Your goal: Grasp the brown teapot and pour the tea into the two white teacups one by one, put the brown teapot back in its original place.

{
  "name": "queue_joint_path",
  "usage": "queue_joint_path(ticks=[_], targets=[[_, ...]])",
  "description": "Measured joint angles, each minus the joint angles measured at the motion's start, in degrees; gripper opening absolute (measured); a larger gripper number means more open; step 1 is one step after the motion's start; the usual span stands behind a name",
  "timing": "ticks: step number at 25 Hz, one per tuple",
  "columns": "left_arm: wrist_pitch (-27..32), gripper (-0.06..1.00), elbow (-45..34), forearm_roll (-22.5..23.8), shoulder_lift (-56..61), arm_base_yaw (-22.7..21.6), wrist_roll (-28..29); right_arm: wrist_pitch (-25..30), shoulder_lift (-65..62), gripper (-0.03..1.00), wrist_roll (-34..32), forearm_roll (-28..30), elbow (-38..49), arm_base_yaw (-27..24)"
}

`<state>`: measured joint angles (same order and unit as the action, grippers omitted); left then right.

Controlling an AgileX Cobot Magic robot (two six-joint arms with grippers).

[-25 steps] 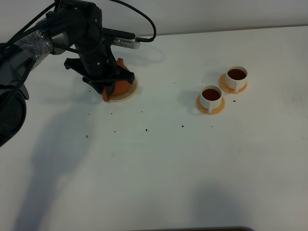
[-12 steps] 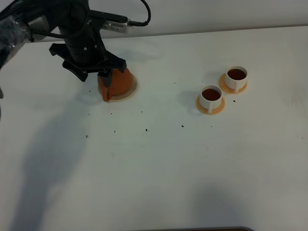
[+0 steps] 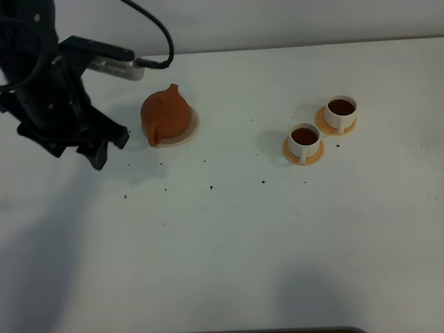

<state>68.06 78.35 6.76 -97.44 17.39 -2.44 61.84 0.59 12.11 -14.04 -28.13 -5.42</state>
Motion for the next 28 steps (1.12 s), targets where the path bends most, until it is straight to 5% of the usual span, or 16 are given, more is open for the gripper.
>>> queue_joint_path(ticks=[15, 28], targets=[[-0.07, 0.57, -38.12, 0.0, 33.13, 0.0, 4.41, 0.0, 0.0, 0.31, 0.0, 0.0, 0.0, 0.0], [-4.19, 0.57, -47.2, -2.98, 55.47, 0.0, 6.36, 0.0, 0.0, 0.31, 0.0, 0.0, 0.0, 0.0]])
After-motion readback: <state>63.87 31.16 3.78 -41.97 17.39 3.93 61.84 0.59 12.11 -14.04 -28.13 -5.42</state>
